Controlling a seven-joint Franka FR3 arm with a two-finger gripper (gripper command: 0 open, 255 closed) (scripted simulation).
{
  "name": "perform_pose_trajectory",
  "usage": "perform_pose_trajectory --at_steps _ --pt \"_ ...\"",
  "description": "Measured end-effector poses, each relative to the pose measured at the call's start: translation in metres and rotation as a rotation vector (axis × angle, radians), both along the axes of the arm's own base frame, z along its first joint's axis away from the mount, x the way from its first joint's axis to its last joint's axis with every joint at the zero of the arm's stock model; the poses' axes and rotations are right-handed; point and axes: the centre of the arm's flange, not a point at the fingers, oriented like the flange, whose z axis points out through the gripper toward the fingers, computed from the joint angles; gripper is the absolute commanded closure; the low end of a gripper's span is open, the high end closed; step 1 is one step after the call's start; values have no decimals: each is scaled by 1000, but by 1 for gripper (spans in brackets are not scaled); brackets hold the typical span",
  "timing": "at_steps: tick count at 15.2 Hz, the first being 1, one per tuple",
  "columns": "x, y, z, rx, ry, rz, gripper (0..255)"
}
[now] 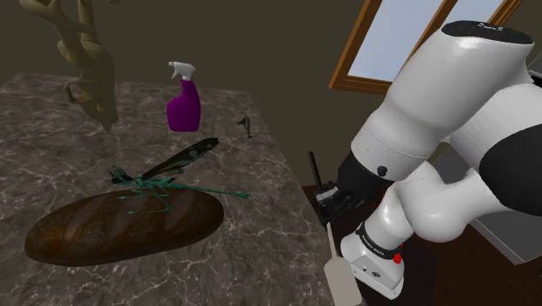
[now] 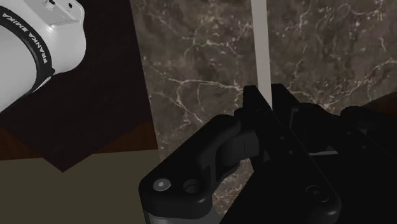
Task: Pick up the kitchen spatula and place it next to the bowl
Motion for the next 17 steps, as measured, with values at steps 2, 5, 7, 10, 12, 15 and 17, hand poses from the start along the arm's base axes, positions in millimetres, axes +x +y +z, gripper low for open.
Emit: perform_pose_trajectory --at_steps 2,5,7,10,12,15,17 --pt "-25 4 -1 0 0 0 255" --pt "-63 16 -3 1 0 0 255" --pt "-87 25 0 1 0 0 255" --pt "-127 34 1 0 0 0 255" --pt "-152 43 0 1 0 0 255" --pt "-189 53 -1 0 0 -1 255" --pt "-215 60 -2 1 0 -1 255"
